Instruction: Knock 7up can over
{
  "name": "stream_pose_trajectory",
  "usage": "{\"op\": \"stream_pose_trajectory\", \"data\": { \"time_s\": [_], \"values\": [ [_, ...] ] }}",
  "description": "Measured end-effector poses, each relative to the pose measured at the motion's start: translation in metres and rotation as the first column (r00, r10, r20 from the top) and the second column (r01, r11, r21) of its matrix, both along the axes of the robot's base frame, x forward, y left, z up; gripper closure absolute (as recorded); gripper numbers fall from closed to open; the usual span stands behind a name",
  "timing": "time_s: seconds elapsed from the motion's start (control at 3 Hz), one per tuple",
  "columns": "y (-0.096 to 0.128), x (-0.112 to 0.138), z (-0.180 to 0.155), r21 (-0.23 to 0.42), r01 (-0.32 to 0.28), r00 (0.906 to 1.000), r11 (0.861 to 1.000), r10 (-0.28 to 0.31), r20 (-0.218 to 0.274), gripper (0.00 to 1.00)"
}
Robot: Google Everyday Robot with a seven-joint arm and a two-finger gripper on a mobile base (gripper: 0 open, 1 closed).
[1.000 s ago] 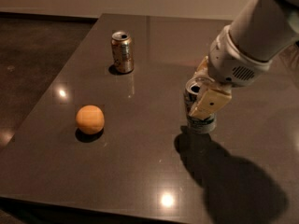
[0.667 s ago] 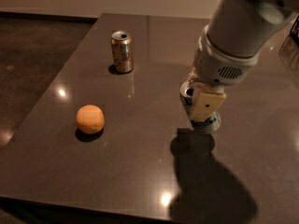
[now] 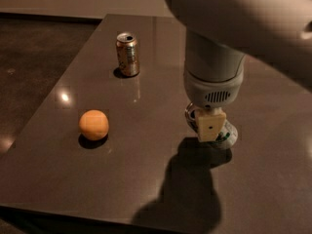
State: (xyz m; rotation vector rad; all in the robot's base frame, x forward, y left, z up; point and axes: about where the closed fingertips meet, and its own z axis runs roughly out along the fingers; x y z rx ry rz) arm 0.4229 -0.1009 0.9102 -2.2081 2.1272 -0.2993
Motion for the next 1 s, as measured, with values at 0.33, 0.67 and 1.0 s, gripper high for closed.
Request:
{"op": "stream_pose_trajectory", "data": {
  "time_s": [0.33,0.67,1.0],
  "values": [
    [0.003,-0.003,-0.012,-0.065,-0.019,0.9998,0.998,0.019,-0.012,1.00],
    [0.007,-0.004,-0.025,-0.113,-0.036,0.9991,0.993,0.034,-0.025,0.82],
    [0.008,-0.003,-0.037,-0.136,-0.043,0.9983,0.990,0.038,-0.045,0.59]
  ]
}}
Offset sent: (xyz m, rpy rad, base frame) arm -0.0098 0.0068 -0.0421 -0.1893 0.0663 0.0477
